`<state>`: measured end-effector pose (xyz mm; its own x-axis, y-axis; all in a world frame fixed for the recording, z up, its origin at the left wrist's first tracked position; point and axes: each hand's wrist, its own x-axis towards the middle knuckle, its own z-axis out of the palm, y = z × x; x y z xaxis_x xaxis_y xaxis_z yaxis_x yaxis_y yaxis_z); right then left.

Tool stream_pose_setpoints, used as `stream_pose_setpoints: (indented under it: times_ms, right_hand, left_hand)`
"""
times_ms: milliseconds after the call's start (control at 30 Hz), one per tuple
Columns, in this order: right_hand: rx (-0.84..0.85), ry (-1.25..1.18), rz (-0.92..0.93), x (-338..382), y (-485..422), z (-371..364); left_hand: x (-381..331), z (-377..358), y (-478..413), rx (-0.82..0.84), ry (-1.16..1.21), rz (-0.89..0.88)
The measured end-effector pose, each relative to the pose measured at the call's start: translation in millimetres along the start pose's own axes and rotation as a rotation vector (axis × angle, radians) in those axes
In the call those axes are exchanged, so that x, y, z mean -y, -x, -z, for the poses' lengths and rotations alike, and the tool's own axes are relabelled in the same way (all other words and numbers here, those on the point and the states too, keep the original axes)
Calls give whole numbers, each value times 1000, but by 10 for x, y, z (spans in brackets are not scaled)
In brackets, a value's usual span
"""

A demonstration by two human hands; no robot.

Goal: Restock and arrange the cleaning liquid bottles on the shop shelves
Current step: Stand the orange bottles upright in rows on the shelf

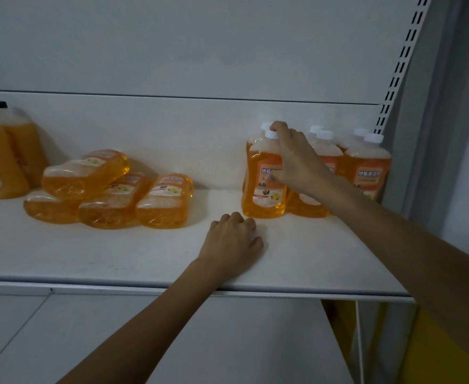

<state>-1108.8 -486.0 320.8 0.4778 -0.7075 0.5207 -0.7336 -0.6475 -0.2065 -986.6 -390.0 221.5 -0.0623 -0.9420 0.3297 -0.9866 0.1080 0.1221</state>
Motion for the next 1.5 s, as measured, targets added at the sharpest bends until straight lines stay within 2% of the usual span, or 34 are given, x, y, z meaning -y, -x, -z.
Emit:
stream_pose_setpoints:
  times_ms: [200, 333, 500, 567, 633, 733, 800, 900, 967, 1067, 1267, 1400, 1500]
  right_hand:
    - [-30, 157, -30, 14, -116, -95]
    - [-24, 160, -48, 15, -126, -96]
    - [32, 74, -114, 130, -176, -34]
    - [-1, -36, -87, 266, -225, -26]
    - [-103, -135, -15, 464, -292, -70]
    - [-207, -178, 56, 767, -396, -238]
    - [-148, -218, 50, 896, -497, -413]
    - [120, -415, -143, 1043, -646, -737]
    - [317, -464, -276, 1089, -693, -1000]
    - [487, -437, -292, 1090, -684, -1344]
    - [478, -518, -278, 1041, -806, -1434]
    - [462, -729, -316, 1035, -765, -1359]
    - [365, -788, -306, 1049, -725, -1297]
  left_hand:
    - [-9, 23, 8, 28, -2, 17]
    - [6, 25, 4, 27, 24, 21]
    - [203, 184, 47, 52, 289, 6]
    - [389, 296, 83, -44, 287, 1]
    - [609, 434, 122, -177, 268, 11]
    - [943, 646, 144, -363, 165, 10]
    - [1148, 731, 167, -375, 74, 40]
    - [1395, 717, 213, -98, -123, 186]
    - [1477, 644, 231, 25, -272, 189]
    - [1520, 605, 217, 23, -327, 129]
    - [1544, 594, 209, 15, -332, 126]
    - [1535, 604, 200, -57, -200, 145]
    - [1536, 621, 213, -80, -79, 137]
